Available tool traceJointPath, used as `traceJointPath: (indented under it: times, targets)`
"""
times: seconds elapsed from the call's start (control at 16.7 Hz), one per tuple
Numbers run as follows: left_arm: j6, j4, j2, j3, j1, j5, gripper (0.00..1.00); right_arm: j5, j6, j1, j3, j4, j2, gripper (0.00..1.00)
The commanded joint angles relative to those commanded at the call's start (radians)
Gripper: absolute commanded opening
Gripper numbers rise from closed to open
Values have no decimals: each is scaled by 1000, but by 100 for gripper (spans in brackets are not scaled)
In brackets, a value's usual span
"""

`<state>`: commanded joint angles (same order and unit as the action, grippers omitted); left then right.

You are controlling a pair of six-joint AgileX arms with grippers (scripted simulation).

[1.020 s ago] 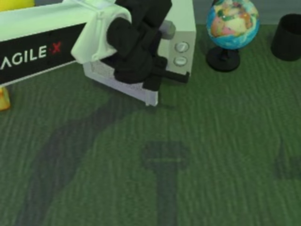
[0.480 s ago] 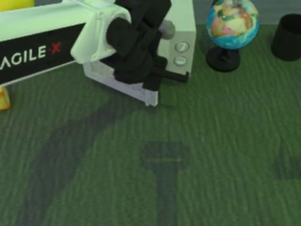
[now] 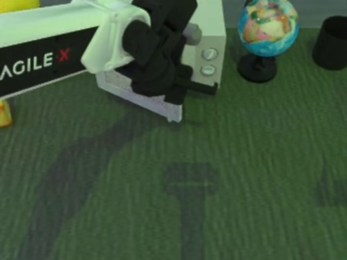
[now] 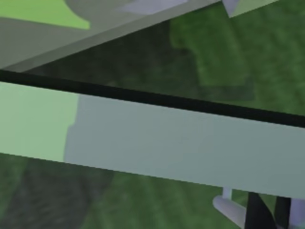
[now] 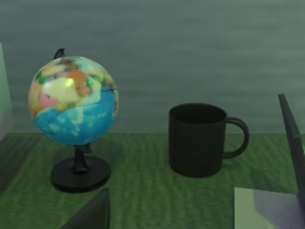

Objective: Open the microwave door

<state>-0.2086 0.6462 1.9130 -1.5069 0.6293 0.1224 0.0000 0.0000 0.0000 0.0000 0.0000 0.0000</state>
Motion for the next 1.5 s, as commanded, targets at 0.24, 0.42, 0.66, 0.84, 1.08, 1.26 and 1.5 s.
traceJointPath:
  times: [0.24,0.42,0.66,0.84,1.08,1.26,1.5]
  targets:
    - [-4,0,4,3,6,-6,0,0,0,0,0,0,0,100]
    - [30,-11,-20,30,-4,-23,0,0,0,0,0,0,0,100]
    - [117,-33,-74,102,-29,-67,0,0,0,0,0,0,0,100]
    - [127,-38,-82,109,-32,-73,0,0,0,0,0,0,0,100]
    - [127,-38,-82,109,-32,-73,0,0,0,0,0,0,0,100]
    - [127,-38,-82,109,-32,-73,0,0,0,0,0,0,0,100]
    - [127,-38,-82,109,-32,-73,0,0,0,0,0,0,0,100]
